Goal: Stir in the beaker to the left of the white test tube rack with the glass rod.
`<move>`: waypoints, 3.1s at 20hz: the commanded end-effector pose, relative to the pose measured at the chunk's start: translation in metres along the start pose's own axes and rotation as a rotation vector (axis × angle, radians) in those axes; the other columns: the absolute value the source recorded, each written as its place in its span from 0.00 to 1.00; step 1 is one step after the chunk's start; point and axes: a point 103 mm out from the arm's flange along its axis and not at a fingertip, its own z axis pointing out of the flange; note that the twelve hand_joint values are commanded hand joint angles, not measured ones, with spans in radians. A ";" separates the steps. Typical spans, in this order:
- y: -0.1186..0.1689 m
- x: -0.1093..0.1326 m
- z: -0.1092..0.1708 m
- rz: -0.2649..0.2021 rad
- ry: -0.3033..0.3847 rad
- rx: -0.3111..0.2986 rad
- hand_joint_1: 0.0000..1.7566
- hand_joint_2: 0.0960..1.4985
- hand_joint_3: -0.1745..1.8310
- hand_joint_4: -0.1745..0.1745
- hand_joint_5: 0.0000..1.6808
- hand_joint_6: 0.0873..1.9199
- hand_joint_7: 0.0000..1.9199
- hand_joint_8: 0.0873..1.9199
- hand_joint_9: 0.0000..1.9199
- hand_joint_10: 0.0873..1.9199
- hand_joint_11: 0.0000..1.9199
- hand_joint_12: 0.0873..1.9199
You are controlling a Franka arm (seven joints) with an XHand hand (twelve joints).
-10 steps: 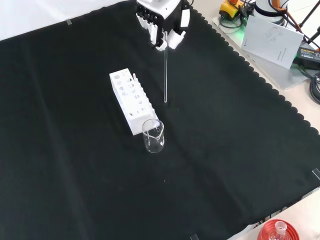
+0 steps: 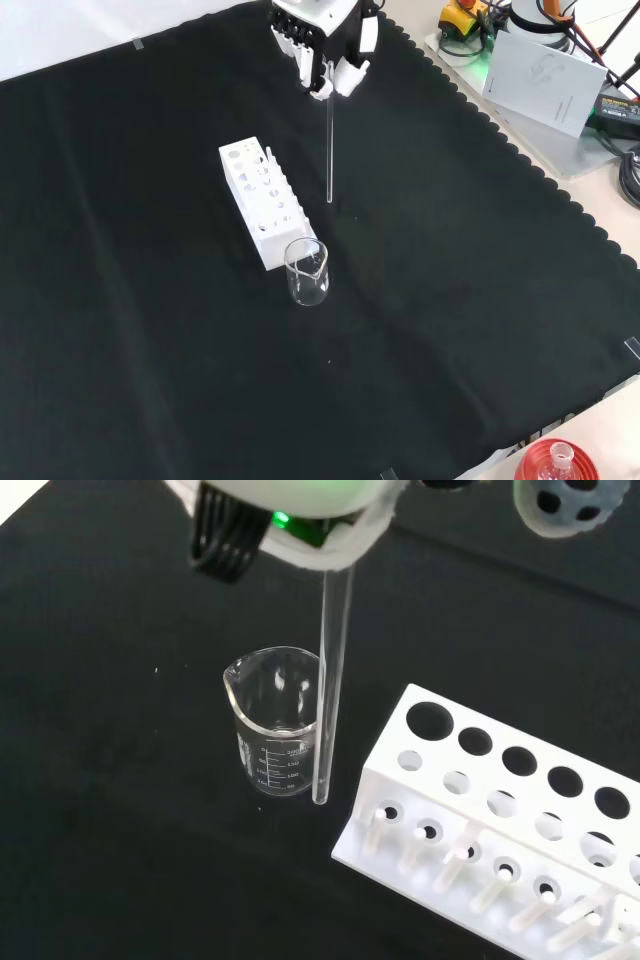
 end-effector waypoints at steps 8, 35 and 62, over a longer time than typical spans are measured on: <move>0.007 0.012 -0.021 -0.046 -0.026 -0.026 0.67 0.45 0.41 0.00 0.67 0.44 0.77 0.22 0.88 0.02 0.81 0.37; 0.083 0.035 -0.008 -0.115 0.048 0.006 0.67 0.45 0.41 0.00 0.67 0.45 0.77 0.21 0.89 0.02 0.81 0.37; 0.128 0.010 0.045 -0.127 0.064 0.119 0.67 0.45 0.42 0.00 0.67 0.45 0.77 0.21 0.89 0.02 0.81 0.37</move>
